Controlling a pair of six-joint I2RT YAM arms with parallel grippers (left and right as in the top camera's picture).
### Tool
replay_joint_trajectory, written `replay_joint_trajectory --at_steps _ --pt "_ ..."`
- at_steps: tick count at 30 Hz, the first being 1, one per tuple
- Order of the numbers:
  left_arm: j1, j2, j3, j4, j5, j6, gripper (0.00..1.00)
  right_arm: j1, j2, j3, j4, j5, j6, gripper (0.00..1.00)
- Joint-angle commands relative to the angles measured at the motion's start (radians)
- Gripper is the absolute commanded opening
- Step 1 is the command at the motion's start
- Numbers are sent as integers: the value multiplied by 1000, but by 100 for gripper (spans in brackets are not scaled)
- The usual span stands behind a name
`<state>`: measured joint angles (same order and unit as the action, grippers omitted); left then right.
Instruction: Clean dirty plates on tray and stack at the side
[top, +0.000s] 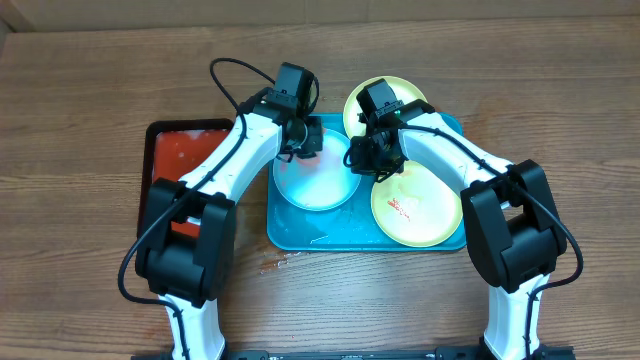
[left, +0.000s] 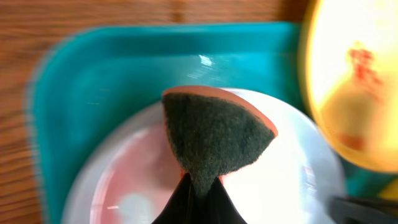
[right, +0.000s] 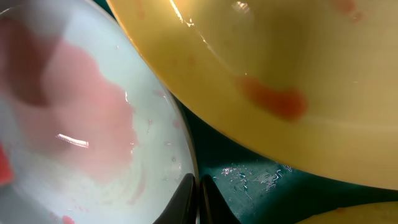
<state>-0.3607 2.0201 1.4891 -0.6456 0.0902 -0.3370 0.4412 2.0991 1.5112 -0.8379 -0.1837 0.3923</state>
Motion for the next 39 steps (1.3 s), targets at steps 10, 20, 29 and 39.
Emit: replay_joint_trajectory --at_steps 10,20,29,39 --pt "-21 166 11 7 -9 1 4 -2 -27 15 -1 26 2 4" --pt "46 -10 39 -142 -489 0 4 -2 -32 16 -5 26 -2 4" --pt "164 -285 39 -87 -163 0 4 45 -154 21 16 108 -146 4" --pt "417 -352 36 -250 -122 0 4 337 -305 24 31 1008 -382 4"
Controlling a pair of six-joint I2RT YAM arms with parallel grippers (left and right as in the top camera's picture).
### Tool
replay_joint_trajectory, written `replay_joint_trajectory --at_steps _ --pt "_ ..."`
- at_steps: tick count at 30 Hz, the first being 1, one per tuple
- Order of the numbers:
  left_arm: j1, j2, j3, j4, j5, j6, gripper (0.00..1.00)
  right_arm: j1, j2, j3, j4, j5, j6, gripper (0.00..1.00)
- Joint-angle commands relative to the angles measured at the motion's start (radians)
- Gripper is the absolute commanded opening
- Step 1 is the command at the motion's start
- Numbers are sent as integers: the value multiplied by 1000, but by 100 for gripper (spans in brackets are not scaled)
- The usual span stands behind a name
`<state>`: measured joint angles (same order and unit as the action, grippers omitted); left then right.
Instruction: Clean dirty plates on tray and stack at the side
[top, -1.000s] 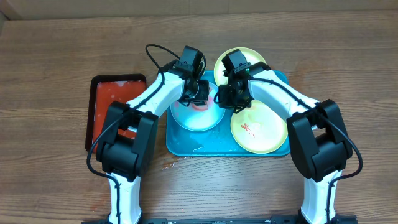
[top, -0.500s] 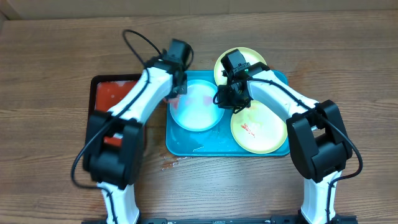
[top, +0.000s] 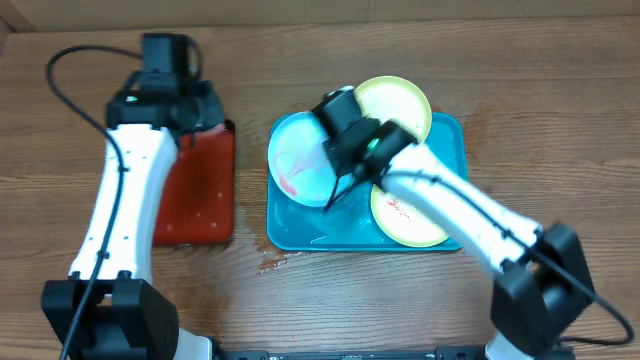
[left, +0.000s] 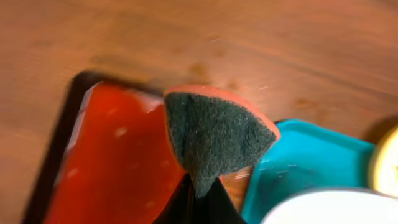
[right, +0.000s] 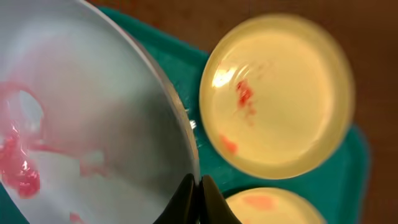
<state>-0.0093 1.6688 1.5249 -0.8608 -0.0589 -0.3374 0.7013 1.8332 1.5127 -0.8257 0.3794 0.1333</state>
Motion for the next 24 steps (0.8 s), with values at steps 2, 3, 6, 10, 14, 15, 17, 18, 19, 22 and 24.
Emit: replay_joint_trajectory --at_steps 2,3,6,10,14,15,17,18,19,22,24 --pt "102 -1 0 -60 29 0 4 125 -40 23 47 619 -196 4" --pt "117 -1 0 -64 36 0 4 148 -40 23 65 689 -251 4" --pt "150 -1 0 -67 74 0 4 198 -40 23 128 795 -458 4" --pt "166 -1 0 -66 83 0 4 243 -40 23 222 887 -740 4" --pt "166 -1 0 -66 83 0 4 261 -40 23 373 963 -898 4" --pt "166 -1 0 -66 84 0 4 261 -40 23 391 956 -891 4" --pt "166 -1 0 -66 84 0 4 261 -40 22 383 901 -829 4" --pt "166 -1 0 -66 85 0 4 261 -40 19 345 830 -774 4" --pt "166 -1 0 -66 86 0 4 261 -40 18 275 727 -720 4" --pt "166 -1 0 -66 86 0 4 247 -38 15 60 377 -706 4" --pt "166 -1 0 -66 87 0 4 241 -38 13 52 408 -701 4"
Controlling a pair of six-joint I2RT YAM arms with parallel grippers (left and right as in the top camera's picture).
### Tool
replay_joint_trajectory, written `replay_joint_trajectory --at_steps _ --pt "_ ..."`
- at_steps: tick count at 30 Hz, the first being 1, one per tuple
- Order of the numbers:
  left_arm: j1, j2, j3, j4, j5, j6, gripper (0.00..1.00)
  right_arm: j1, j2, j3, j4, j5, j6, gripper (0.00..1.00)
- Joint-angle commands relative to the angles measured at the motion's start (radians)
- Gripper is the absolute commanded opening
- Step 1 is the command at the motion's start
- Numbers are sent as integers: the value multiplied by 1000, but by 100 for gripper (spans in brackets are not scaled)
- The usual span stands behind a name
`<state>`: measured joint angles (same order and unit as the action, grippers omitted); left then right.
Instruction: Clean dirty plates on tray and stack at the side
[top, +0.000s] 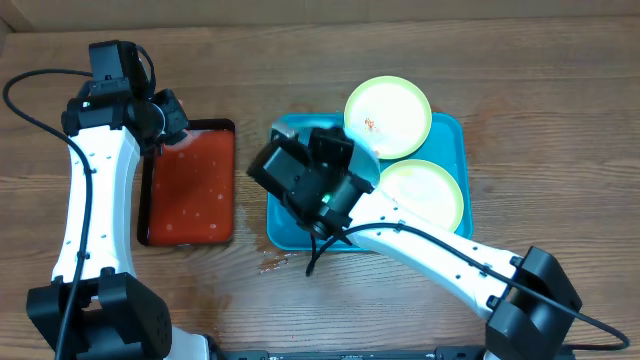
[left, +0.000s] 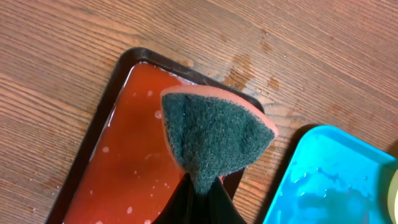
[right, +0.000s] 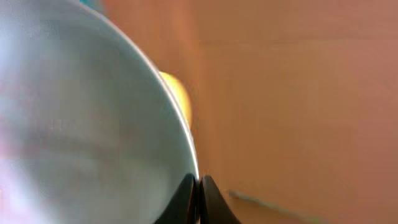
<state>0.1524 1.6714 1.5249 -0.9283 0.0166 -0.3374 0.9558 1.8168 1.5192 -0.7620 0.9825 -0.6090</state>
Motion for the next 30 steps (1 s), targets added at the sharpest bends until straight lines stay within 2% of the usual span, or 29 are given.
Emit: replay_joint_trajectory --at_steps 1,3,6,9,14,16,17,18,20,22,25,30 --pt "4 -3 0 2 11 0 4 -14 -24 7 15 -113 59 4" --pt "4 -3 0 5 11 0 4 -16 -32 7 106 18 67 4" --pt "4 -3 0 6 11 0 4 -45 -48 7 196 3 64 4" --pt "4 -3 0 5 11 0 4 -126 -73 7 208 -172 160 4" --pt "4 -3 0 5 11 0 4 -363 -98 7 137 -508 495 6" --pt "4 -3 0 6 11 0 4 -490 -98 7 79 -733 563 10" --pt "4 -3 0 11 11 0 4 -628 -94 7 25 -998 566 7" --pt "4 -3 0 12 11 0 4 -698 -92 7 2 -1117 566 4" --pt "4 -3 0 13 11 0 4 -827 -84 6 -35 -1285 566 4" --pt "4 -3 0 13 11 0 5 -948 -69 6 -74 -1365 566 4" --pt "4 -3 0 13 11 0 4 -1094 -37 5 -114 -1382 613 4" --pt "4 -3 0 13 11 0 4 -1239 -3 5 -126 -1424 621 6"
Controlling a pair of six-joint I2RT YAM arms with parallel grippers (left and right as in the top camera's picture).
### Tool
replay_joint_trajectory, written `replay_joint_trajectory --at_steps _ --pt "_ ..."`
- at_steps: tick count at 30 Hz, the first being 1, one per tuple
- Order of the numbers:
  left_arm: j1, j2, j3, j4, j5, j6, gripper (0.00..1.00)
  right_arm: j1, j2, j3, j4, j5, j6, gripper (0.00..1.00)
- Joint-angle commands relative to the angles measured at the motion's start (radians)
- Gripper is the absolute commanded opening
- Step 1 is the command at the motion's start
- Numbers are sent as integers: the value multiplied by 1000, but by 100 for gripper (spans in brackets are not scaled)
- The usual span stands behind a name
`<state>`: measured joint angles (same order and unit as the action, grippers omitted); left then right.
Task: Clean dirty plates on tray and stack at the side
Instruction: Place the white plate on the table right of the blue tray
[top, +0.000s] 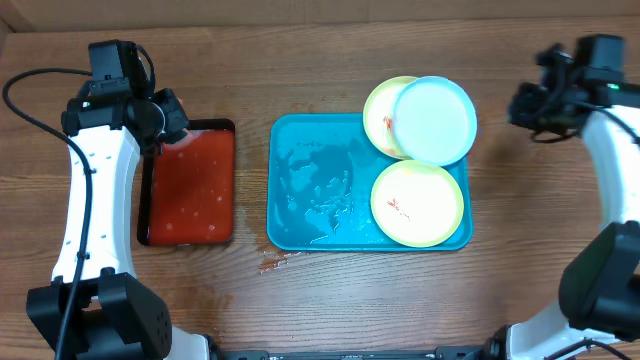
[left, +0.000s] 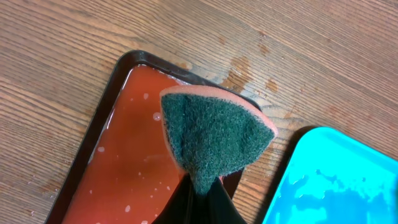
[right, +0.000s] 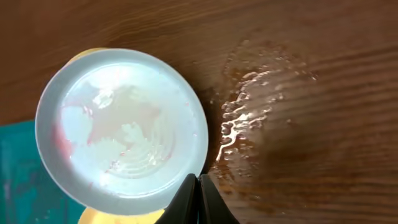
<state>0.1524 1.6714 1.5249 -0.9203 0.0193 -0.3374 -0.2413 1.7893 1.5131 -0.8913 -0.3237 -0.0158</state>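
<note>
The pale blue plate (top: 435, 120) (right: 121, 127), still smeared pink, lies at the blue tray's (top: 320, 190) far right corner. It overlaps one yellow plate (top: 380, 100) and overhangs the tray's edge. A second yellow plate (top: 418, 203) with red stains sits in the tray's near right. My right gripper (top: 522, 108) (right: 199, 182) is shut and empty. It hangs over bare wood right of the plate, which looks small far below it. My left gripper (top: 165, 118) (left: 200, 186) is shut on the green-and-orange sponge (left: 214, 137), above the far end of the red-liquid tray (top: 190, 185) (left: 124, 174).
A wet patch (right: 249, 118) shines on the wood right of the pale plate. The blue tray's left half is wet and holds no plate. A small spill (top: 275, 262) marks the table by the tray's near left corner.
The pale plate was raised in my right gripper over the tray's left half. It now lies on the far yellow plate, let go, and my right gripper is off to the right. My left arm has stayed put.
First the sponge was on the pale plate in the tray while my right gripper held its rim. Then the sponge was over the red tray and the plate was tipped up. Later the plate was held high, and now it rests at the tray's far right corner.
</note>
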Motion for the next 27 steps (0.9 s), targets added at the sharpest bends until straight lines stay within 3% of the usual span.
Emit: replay_joint_trajectory --at_steps 1,3,5,8,10,15,26,27 --pt "4 -3 0 5 8 0 4 -54 27 11 8 -141 28 9" --pt "4 -3 0 6 8 0 4 -58 30 8 23 -176 27 20" --pt "4 -3 0 5 8 0 4 -45 31 -3 52 -167 27 39" --pt "4 -3 0 5 8 0 4 -9 40 -35 109 -92 28 59" --pt "4 -3 0 4 8 0 4 16 58 -55 135 -49 28 68" --pt "4 -3 0 3 8 0 4 58 116 -104 177 14 100 68" --pt "4 -3 0 2 8 0 4 64 230 -106 142 114 102 67" --pt "4 -3 0 1 8 0 4 64 237 -106 142 110 103 46"
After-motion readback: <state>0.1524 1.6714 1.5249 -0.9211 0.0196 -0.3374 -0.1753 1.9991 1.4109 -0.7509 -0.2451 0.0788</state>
